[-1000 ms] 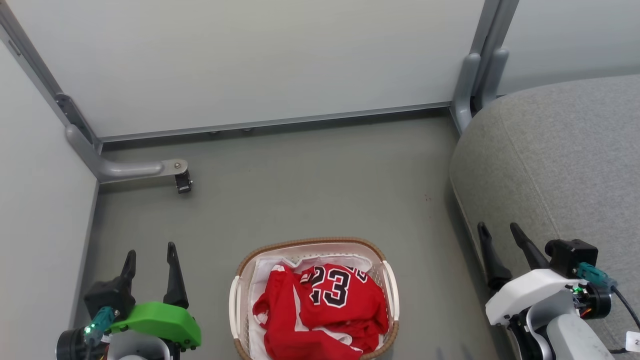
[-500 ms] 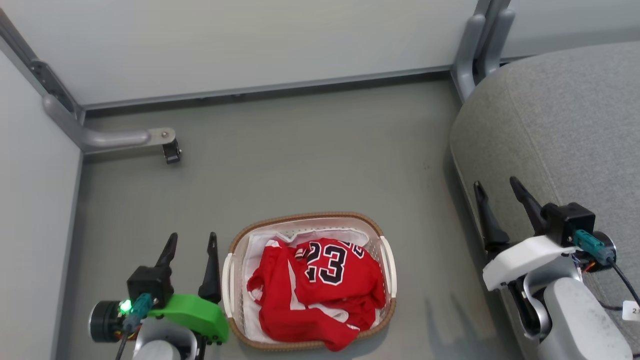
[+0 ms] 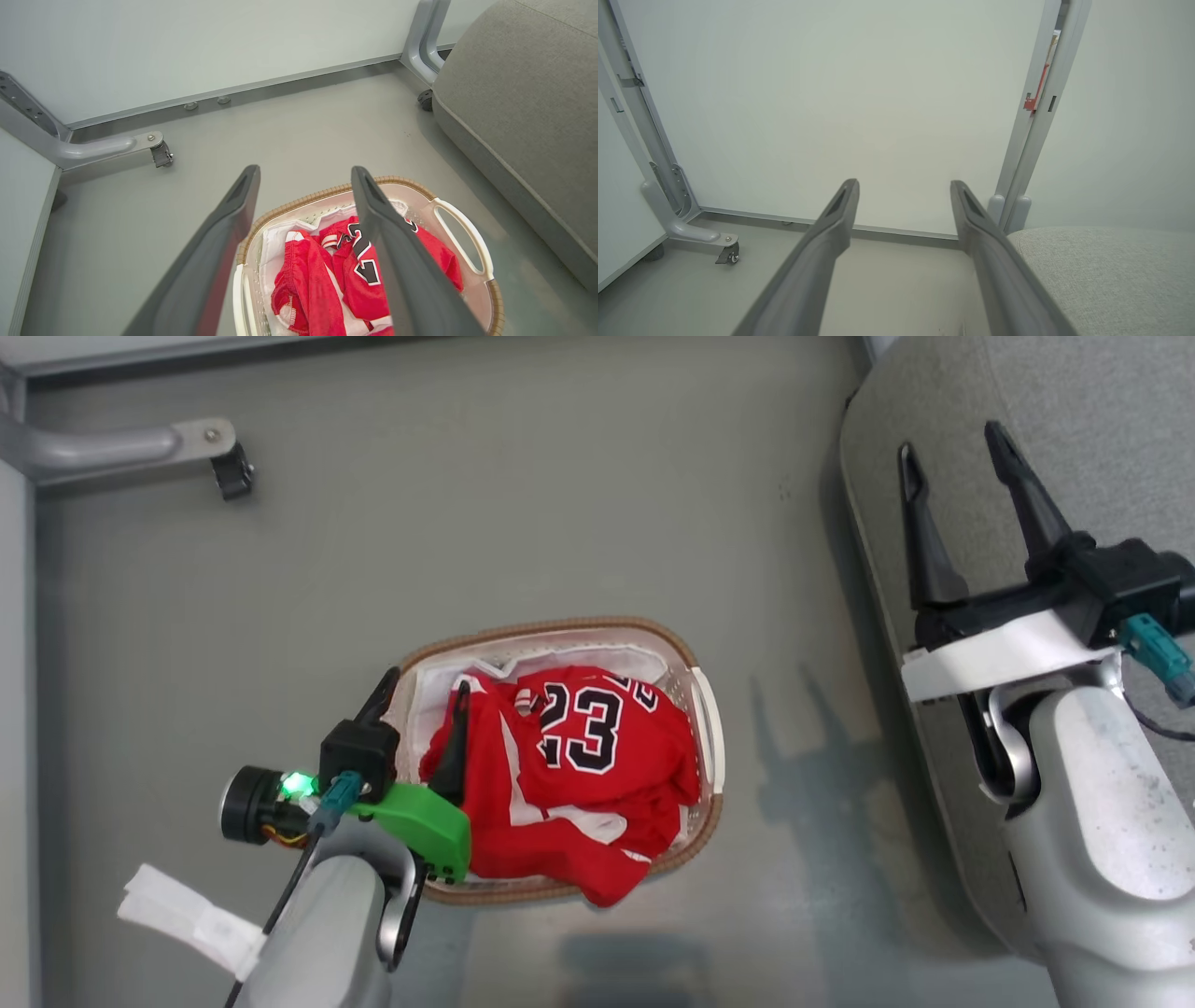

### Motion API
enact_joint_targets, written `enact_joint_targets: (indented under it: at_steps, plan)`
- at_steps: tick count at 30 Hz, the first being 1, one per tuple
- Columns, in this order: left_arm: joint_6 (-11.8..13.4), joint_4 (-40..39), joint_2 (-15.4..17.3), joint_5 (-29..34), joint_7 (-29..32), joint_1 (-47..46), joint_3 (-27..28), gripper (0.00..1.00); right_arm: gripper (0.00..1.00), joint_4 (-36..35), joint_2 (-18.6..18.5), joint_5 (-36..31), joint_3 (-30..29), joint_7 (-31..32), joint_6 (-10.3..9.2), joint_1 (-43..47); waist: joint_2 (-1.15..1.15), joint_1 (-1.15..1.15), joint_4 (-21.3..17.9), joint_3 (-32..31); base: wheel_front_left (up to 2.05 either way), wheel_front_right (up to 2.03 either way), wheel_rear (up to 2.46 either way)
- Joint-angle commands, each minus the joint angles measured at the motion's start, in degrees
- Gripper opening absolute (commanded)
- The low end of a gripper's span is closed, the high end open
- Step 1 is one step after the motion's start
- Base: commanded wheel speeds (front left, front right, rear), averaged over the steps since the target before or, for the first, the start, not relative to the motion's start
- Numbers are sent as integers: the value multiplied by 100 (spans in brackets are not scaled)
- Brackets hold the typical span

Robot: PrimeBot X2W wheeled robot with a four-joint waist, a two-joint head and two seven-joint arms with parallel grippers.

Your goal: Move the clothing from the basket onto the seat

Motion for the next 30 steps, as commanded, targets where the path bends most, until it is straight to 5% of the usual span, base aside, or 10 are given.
enact_joint_targets:
  at_steps: [1,13,30]
  plan:
    - [-49,156,17,181,-55,-291,-49,100,100,-112,9,-132,20,-64,0,-200,0,0,-295,811,0,0,0]
    - [-132,2257,-65,703,-176,-1457,-395,100,100,-615,180,-566,159,-184,0,-886,0,0,-591,2047,0,0,0]
    - [461,4010,166,807,310,-2825,-442,100,100,-798,296,-643,153,-202,0,-1072,0,0,-845,2906,0,0,0]
